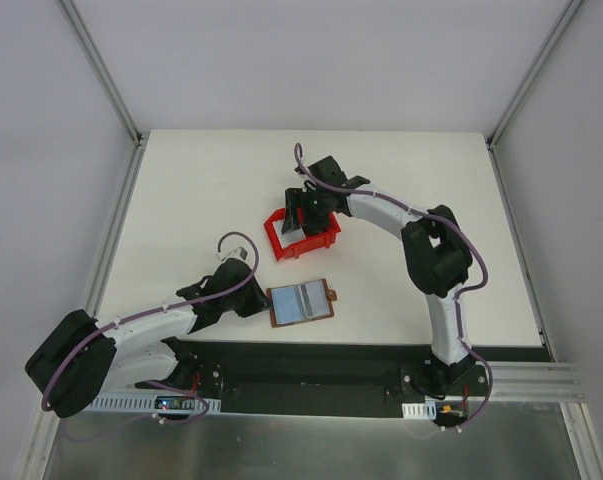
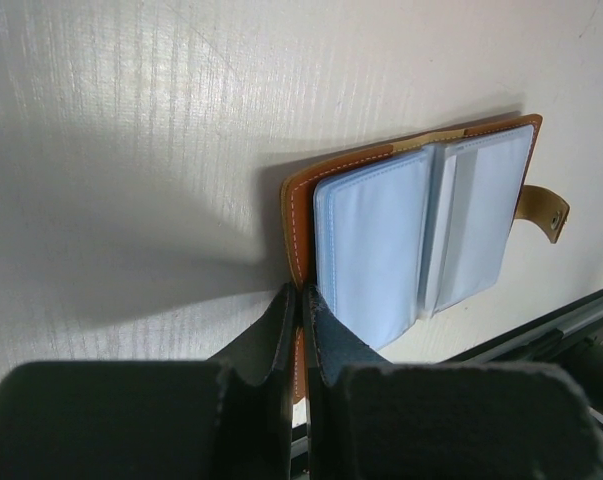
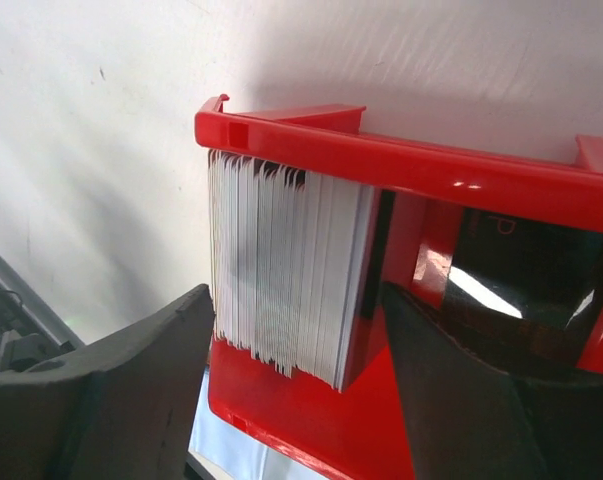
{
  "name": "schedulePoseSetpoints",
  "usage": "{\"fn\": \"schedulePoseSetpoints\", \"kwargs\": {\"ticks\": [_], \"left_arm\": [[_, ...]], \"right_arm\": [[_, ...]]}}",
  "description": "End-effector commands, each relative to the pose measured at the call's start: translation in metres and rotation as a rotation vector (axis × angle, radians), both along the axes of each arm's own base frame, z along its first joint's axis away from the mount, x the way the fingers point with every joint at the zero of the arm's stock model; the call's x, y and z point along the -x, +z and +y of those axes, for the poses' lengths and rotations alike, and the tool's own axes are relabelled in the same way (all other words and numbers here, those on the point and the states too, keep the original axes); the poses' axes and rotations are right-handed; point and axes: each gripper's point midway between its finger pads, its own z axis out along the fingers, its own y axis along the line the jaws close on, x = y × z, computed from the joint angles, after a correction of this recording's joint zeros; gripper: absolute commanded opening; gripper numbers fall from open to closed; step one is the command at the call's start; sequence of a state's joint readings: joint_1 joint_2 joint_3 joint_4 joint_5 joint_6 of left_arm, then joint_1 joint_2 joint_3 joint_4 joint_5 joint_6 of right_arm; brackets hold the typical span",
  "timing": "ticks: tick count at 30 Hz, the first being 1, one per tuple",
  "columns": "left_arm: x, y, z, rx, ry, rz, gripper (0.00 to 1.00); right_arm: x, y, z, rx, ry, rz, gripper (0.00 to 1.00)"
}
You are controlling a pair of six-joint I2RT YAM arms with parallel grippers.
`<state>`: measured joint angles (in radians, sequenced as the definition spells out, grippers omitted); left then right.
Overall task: Put the credit cards into the card holder
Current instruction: Pick up the credit card from the storage box.
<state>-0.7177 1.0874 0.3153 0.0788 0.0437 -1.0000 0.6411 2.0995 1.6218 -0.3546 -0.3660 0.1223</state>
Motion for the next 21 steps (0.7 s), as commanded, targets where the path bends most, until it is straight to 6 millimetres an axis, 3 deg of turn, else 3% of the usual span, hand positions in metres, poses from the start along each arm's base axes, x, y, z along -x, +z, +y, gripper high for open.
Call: {"fn": "schedulePoseSetpoints", "kwargs": {"ticks": [1, 21], "left_arm": [[-0.007, 0.003, 0.000, -0.005, 0.003, -0.014, 0.00], [-0.006, 0.003, -0.001, -0.004, -0.004, -0.008, 0.00]], "right_arm": [[-0.002, 0.032, 0.011, -0.126, 0.018, -0.020, 0.69], [-0.004, 0.051, 0.002, -0.160, 0.006, -0.047, 0.42]]}}
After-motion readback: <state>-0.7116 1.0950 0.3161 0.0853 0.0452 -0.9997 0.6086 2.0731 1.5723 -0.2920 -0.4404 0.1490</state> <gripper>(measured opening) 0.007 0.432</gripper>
